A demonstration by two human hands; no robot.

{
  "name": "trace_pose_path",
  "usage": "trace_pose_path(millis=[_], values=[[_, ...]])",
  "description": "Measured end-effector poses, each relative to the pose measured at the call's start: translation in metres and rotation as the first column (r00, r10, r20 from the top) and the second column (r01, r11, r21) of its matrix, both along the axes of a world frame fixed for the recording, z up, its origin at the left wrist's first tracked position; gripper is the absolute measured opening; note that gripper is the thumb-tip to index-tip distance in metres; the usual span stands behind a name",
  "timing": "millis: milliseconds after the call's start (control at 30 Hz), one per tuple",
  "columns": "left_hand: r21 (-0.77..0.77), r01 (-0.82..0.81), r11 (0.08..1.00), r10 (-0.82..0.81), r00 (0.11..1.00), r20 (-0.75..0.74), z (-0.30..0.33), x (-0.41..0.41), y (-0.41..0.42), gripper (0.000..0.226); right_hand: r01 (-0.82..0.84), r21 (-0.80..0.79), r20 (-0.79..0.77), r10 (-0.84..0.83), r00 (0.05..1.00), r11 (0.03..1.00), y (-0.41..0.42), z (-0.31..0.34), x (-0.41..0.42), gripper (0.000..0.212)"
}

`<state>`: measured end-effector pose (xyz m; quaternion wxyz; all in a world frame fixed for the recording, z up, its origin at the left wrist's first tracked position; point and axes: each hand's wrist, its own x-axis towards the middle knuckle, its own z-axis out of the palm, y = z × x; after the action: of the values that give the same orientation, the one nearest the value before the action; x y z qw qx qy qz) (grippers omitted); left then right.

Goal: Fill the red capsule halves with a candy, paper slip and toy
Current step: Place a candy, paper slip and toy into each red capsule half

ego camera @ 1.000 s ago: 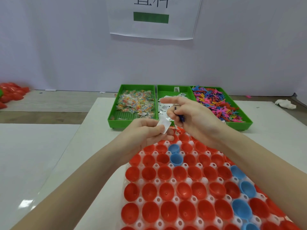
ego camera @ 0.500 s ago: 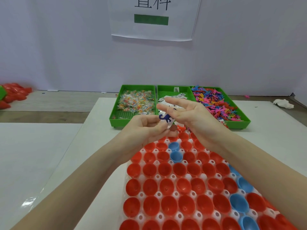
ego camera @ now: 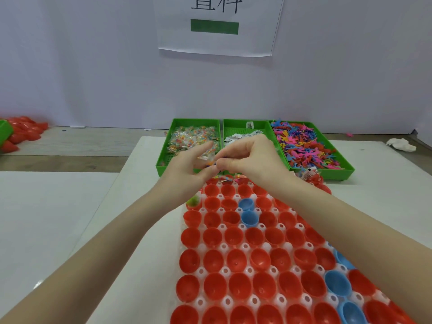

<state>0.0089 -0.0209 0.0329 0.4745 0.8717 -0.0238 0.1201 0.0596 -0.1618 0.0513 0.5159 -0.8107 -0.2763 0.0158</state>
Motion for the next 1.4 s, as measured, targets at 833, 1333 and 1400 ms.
trace_pose_path(millis=[833,1333,1400], values=[[0.612,-0.116,0.782,0.11,0.993,0.048,-0.056,-0.008,0.021,0.049,-0.12,-0.519,0.214,0.265,0.94,0.846,0.017,-0.049,0.005,0.023],[0.399,-0.16,0.903,0.041,0.956,0.291,-0.032,0.023,0.028,0.065,-0.013,-0.297,0.177,0.069,0.982,0.955,-0.029,-0.009,0.031,0.013],[0.285,-0.141,0.948,0.092,0.979,0.18,-0.033,0.044,0.038,0.044,0.225,-0.19,0.224,-0.181,0.958,0.956,-0.053,-0.009,0.053,0.01]])
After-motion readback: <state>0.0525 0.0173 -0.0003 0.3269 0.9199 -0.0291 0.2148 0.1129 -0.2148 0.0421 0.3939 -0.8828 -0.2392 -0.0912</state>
